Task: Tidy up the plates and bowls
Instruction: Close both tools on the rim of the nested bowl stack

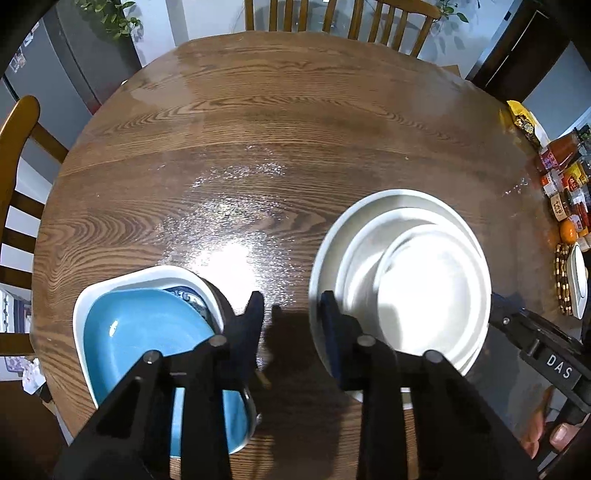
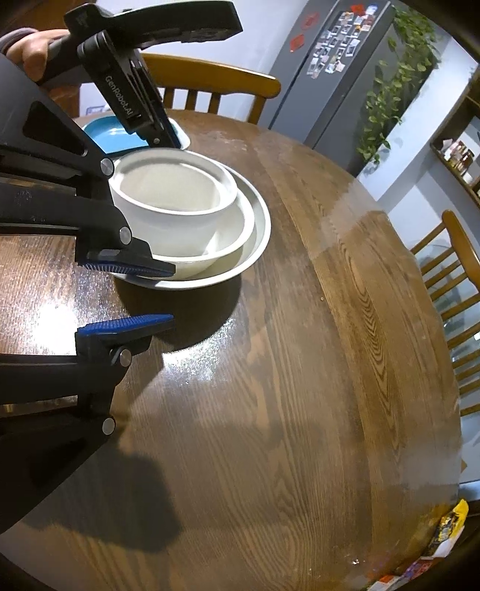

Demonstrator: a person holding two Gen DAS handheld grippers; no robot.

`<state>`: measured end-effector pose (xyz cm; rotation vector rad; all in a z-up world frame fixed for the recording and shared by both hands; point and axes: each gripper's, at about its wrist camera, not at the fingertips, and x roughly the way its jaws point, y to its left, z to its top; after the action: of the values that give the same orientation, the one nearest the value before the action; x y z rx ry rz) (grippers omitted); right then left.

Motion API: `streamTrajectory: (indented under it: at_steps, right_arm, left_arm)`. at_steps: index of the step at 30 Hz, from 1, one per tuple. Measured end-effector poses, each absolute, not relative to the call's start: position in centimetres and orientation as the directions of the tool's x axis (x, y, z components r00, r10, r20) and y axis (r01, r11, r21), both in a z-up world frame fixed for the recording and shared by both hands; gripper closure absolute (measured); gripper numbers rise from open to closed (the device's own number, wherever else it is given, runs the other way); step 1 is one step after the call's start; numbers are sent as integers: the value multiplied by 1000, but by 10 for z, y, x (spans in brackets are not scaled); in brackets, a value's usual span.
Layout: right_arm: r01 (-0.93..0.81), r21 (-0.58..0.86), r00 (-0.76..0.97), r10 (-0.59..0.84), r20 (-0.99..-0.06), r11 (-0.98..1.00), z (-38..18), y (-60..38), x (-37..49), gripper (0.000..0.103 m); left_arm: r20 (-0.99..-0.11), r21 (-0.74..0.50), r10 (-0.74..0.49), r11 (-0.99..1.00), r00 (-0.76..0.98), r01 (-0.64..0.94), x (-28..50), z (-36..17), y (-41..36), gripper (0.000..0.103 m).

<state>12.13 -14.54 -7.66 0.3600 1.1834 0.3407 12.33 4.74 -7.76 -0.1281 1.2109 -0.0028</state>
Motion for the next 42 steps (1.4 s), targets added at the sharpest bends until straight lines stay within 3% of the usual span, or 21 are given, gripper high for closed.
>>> streamTrajectory:
  at_steps: [3, 10, 12, 17, 42]
  right_arm:
    - [-67, 444, 347, 438, -829, 894, -77, -145, 120, 80]
    - [-66, 439, 367, 431, -825, 896, -76, -143, 118, 82]
    - [-70, 440, 371, 433, -821, 895, -76, -142, 117, 84]
    - [-83, 434, 379, 431, -819, 897, -74, -138, 117, 92]
    - [-69, 399, 407, 391, -826, 914, -69, -138, 109, 92]
  left_arm:
    - [-929, -104, -76, 993, 363, -58, 121, -78, 43, 91]
    - [-919, -96, -58, 992, 390, -79, 119, -80, 39, 94]
    - [-913, -105, -62, 991, 403, -85, 116, -81, 36, 101]
    - [-901, -91, -42, 991, 432, -94, 110, -82, 32, 101]
    - [-891, -87, -40, 993, 452, -82, 102, -82, 27, 100]
